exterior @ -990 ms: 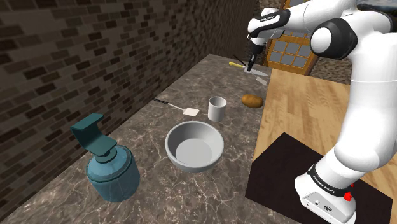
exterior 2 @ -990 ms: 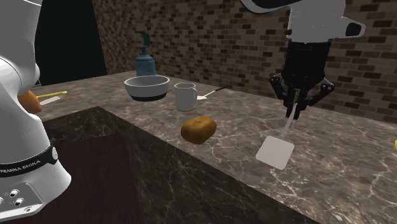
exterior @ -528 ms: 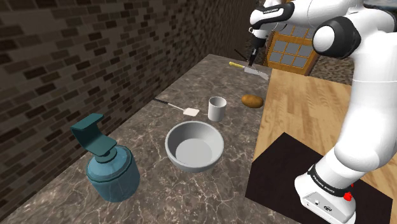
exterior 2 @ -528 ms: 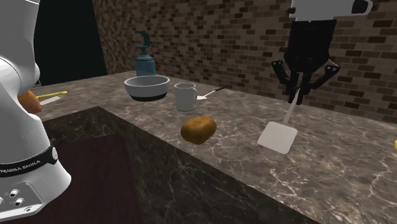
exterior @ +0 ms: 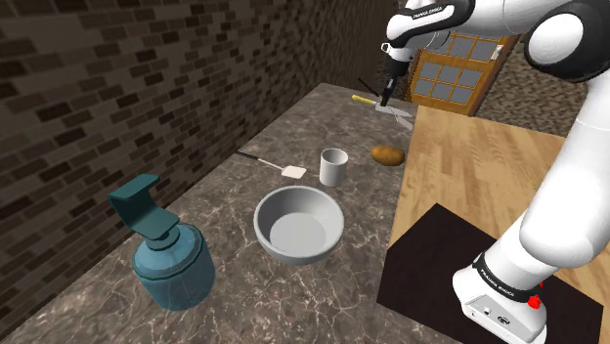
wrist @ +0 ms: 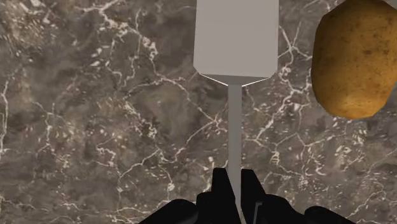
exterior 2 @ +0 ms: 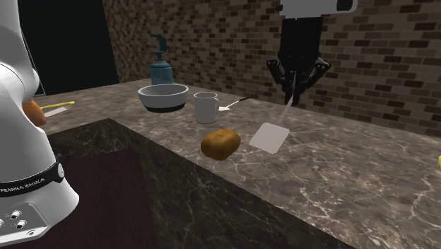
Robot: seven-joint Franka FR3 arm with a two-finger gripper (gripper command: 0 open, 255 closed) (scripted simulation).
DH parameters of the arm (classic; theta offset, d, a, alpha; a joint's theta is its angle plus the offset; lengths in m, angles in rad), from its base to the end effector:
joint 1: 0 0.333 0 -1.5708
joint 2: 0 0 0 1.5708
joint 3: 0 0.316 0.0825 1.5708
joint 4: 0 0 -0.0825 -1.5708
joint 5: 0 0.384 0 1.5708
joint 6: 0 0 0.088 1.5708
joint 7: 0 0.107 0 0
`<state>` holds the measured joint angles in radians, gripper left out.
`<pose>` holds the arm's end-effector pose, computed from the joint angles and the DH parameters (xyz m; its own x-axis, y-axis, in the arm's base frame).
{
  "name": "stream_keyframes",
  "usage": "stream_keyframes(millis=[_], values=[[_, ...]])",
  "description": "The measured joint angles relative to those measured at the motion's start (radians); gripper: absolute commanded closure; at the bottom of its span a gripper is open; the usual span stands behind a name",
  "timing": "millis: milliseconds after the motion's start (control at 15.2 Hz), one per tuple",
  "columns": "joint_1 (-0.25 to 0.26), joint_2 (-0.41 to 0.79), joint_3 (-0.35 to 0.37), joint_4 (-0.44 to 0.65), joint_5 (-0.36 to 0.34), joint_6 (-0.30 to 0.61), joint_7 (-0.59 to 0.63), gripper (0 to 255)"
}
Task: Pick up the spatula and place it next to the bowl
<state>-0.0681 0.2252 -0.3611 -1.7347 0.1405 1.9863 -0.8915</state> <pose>0.5798 -0.2391 0.4569 0.9118 0.4052 0.0661 0.4061 -0.9138 -0.0006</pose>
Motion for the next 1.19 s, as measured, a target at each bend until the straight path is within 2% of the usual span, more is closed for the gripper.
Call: stream_keyframes(millis=[660, 1188], values=[[0.117, -0.320, 0.075, -0.392, -0.124, 0.101, 0.228, 255], [0.177, -0.510, 0.186, -0.602, -0.161, 0.129, 0.421, 255]])
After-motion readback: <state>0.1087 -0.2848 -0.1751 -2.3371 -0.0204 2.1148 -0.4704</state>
